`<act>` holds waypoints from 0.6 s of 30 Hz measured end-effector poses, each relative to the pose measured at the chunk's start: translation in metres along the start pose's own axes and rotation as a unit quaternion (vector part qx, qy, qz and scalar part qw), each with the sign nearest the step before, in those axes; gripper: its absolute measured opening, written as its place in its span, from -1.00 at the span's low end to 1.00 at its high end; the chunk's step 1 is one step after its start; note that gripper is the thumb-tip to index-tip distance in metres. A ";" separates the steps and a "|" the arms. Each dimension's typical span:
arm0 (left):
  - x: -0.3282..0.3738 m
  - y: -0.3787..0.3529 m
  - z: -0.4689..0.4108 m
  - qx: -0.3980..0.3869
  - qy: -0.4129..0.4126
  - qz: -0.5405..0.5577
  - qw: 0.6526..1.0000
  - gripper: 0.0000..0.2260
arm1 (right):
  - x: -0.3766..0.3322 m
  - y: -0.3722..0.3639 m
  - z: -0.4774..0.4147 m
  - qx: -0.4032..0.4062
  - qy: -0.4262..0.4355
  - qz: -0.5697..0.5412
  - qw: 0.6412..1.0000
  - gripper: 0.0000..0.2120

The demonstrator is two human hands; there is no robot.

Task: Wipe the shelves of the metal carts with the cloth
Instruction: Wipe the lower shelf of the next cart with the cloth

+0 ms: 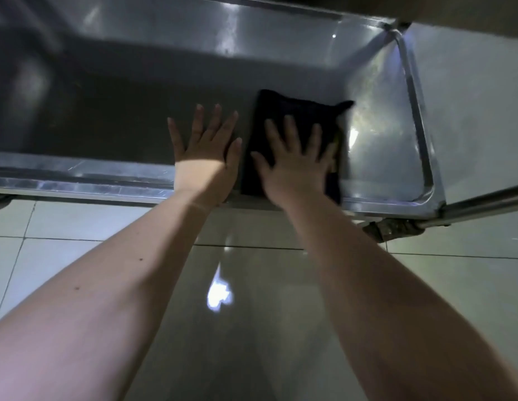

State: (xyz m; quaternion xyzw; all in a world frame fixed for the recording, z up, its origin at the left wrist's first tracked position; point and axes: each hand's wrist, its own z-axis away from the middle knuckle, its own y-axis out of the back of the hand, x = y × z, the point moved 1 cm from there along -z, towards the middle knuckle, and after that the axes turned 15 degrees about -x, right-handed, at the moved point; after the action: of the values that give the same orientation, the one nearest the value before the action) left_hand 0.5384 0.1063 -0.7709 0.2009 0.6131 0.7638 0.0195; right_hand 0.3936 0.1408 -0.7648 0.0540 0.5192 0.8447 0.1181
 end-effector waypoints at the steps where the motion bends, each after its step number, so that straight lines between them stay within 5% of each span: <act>1: -0.002 0.002 0.000 0.006 0.000 0.032 0.999 -0.49 | -0.027 -0.003 0.003 -0.014 0.039 0.022 0.999 -0.36; 4: -0.010 0.010 -0.003 0.013 0.006 0.155 0.988 -0.49 | -0.058 -0.003 0.002 -0.044 0.100 0.027 0.994 -0.34; 6: -0.010 0.012 0.000 -0.008 -0.022 0.182 0.983 -0.52 | -0.050 0.003 -0.001 -0.038 0.139 -0.068 0.987 -0.42; 8: -0.006 0.018 0.003 -0.022 -0.046 0.164 0.985 -0.55 | -0.030 0.013 0.002 0.013 0.182 -0.346 0.920 -0.56; 10: 0.002 0.028 0.001 -0.033 -0.052 0.087 0.994 -0.59 | 0.003 0.016 0.012 0.130 0.128 -0.524 0.832 -0.64; 12: 0.024 0.032 -0.008 -0.061 -0.058 0.023 0.996 -0.59 | 0.032 0.011 0.018 0.164 0.061 -0.487 0.856 -0.63; 15: 0.065 0.013 -0.010 -0.162 -0.019 0.005 0.987 -0.53 | 0.046 -0.010 0.017 0.067 0.062 -0.299 0.950 -0.52; 18: 0.073 -0.013 0.000 -0.168 0.015 -0.040 0.985 -0.50 | 0.041 -0.013 0.016 0.027 0.035 -0.180 0.983 -0.48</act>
State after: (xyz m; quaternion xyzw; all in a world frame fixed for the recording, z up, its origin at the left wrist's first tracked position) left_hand 0.4684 0.1300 -0.7621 0.1585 0.4841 0.8573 0.0748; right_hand 0.3590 0.1712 -0.7704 -0.0664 0.5467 0.7969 0.2485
